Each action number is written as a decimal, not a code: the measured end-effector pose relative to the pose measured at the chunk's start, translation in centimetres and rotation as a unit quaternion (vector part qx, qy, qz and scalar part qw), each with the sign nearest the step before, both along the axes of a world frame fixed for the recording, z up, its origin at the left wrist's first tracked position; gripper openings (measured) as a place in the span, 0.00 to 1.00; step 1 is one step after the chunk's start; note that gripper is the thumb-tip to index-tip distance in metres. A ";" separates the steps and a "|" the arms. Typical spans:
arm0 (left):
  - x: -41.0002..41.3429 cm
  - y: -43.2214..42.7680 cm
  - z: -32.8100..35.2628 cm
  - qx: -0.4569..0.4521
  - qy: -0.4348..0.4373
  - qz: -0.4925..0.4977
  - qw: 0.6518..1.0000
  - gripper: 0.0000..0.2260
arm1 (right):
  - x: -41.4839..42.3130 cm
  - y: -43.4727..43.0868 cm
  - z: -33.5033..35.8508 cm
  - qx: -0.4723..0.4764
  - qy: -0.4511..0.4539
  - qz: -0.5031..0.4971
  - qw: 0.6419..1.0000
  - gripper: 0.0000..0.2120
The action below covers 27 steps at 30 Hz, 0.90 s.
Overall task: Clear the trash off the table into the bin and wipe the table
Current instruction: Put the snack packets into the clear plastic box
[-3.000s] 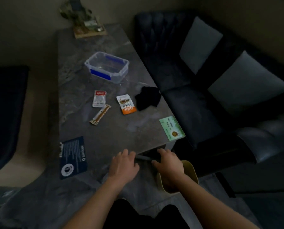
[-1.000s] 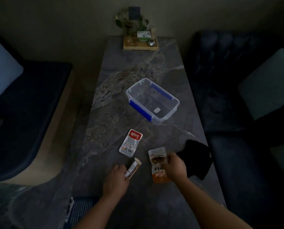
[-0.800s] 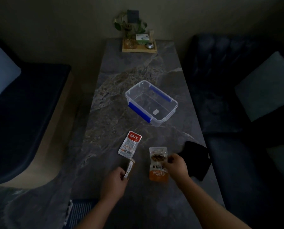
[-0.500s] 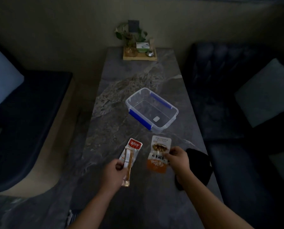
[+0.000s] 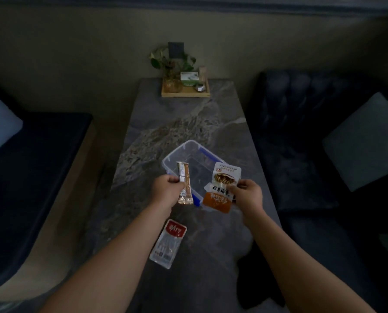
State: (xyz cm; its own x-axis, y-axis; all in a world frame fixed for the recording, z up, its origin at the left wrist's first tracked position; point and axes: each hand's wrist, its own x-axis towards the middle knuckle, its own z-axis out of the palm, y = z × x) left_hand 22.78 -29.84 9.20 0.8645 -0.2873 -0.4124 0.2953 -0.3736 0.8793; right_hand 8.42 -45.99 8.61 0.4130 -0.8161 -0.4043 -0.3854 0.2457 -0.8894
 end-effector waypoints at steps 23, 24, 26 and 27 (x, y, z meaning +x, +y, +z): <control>6.3 -3.3 -5.9 0.162 -0.071 0.048 0.983 0.35 | 1.1 -2.1 -6.5 -0.018 0.062 -0.028 0.998 0.16; 6.6 -3.4 -5.9 0.133 -0.039 0.056 0.989 0.37 | 1.1 -1.5 -6.6 -0.006 0.061 -0.011 0.998 0.18; 7.0 -3.5 -5.8 0.091 0.001 0.066 0.994 0.37 | 1.5 -0.8 -6.8 -0.019 0.075 0.014 0.997 0.19; 7.0 -3.5 -5.7 0.079 0.008 0.065 0.995 0.37 | 1.8 -0.6 -6.8 -0.033 0.084 0.020 0.996 0.19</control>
